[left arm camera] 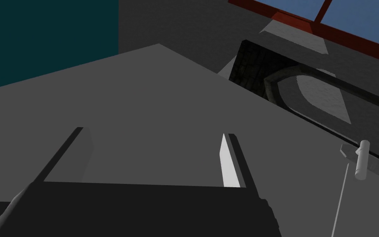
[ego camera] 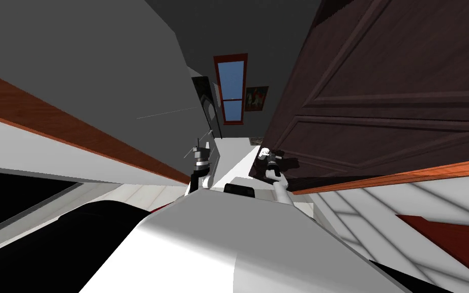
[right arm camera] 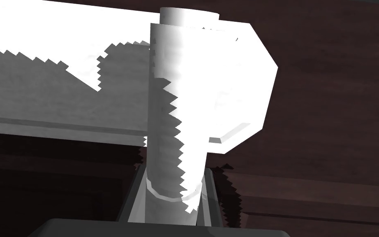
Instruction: Push the door open
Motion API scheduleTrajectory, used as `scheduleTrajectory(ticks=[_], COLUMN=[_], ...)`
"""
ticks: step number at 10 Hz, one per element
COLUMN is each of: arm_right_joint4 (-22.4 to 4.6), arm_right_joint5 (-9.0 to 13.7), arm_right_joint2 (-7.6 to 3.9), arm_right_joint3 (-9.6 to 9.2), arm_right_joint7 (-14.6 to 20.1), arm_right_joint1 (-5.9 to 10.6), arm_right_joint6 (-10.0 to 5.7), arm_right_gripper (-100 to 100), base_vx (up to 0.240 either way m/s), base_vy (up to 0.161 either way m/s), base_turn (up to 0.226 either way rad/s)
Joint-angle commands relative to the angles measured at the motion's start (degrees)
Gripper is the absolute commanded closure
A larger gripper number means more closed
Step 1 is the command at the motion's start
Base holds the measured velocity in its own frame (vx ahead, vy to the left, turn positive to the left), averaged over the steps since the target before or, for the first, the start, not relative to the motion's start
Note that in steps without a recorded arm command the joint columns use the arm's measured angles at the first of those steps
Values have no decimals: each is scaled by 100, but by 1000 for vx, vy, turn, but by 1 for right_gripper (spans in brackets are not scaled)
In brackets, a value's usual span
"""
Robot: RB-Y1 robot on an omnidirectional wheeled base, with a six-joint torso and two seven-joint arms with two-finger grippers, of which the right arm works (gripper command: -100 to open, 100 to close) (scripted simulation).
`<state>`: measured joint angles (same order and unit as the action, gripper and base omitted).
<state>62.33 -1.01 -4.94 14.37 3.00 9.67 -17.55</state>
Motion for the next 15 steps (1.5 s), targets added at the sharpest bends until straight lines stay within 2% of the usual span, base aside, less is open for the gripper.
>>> scheduleTrajectory(ticks=[1,8,10,11,12,15], arm_right_joint4=[31,-27,-37,-15,-10,0], arm_right_joint5=[29,105,118,115,129,144], arm_right_joint2=[-70,-47,-36,-36,-60,-76], arm_right_joint3=[179,662,744,713,812,935], arm_right_joint7=[-23,-127,-144,-133,-147,-170], arm_right_joint1=[-25,-9,-7,-30,-34,-50], arm_right_joint6=[-11,-7,-6,29,22,23], arm_right_gripper=[100,100,100,100,100,100], base_vx=[161,189,186,79,97,153], base_vy=[87,97,88,22,20,19], base_turn=[-81,-80,-71,-32,-37,-37])
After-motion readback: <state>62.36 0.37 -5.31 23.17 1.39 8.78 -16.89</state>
